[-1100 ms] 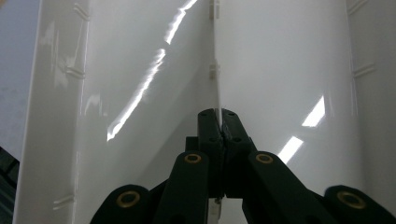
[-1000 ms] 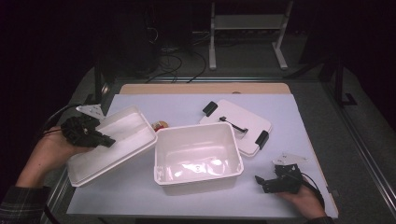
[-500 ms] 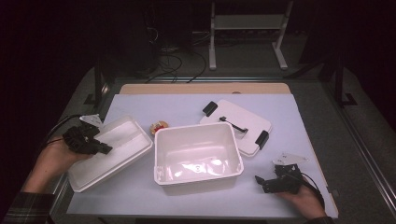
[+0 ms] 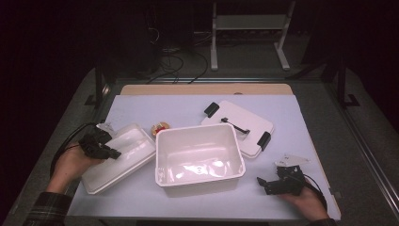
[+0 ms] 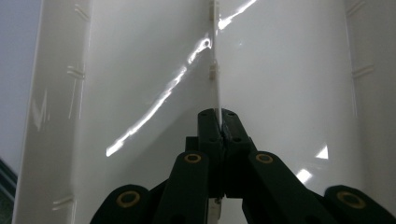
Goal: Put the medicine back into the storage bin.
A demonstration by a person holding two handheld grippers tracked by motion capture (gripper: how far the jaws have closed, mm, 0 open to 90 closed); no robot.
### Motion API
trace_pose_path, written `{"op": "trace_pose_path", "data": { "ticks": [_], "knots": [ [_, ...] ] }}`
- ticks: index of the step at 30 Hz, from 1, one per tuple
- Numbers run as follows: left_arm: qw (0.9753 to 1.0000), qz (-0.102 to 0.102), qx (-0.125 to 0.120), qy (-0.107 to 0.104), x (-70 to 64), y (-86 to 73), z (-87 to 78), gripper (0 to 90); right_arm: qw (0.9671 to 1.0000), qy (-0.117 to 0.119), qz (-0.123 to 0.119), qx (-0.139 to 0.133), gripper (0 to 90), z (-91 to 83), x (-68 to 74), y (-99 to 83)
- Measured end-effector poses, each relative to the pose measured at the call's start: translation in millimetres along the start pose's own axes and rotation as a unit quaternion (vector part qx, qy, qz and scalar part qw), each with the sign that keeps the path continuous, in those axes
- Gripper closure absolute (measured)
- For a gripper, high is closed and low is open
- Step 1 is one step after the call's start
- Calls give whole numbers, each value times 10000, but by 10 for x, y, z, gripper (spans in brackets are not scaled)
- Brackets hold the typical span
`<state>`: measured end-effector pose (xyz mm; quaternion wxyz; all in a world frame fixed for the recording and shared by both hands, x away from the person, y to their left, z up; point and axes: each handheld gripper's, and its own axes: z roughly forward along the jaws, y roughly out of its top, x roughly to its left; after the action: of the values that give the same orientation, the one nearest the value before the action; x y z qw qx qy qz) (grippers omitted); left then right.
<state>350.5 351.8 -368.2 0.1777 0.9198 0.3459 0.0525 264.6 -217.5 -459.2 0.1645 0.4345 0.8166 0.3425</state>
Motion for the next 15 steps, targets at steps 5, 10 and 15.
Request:
{"op": "trace_pose_path", "data": {
  "ticks": [5, 10, 15],
  "knots": [
    [10000, -30, 61, -23, 32, 9, 148, 884, 10000, 0, 0, -1, 56, 0, 0, 0],
    [9999, -121, 66, -59, 64, -2, 261, 884, 10000, 1, 0, 0, 56, 0, 0, 0],
    [9998, -141, 75, -88, 67, -10, 328, 883, 10000, 0, 1, -1, 56, 0, 0, 0]
  ]
}}
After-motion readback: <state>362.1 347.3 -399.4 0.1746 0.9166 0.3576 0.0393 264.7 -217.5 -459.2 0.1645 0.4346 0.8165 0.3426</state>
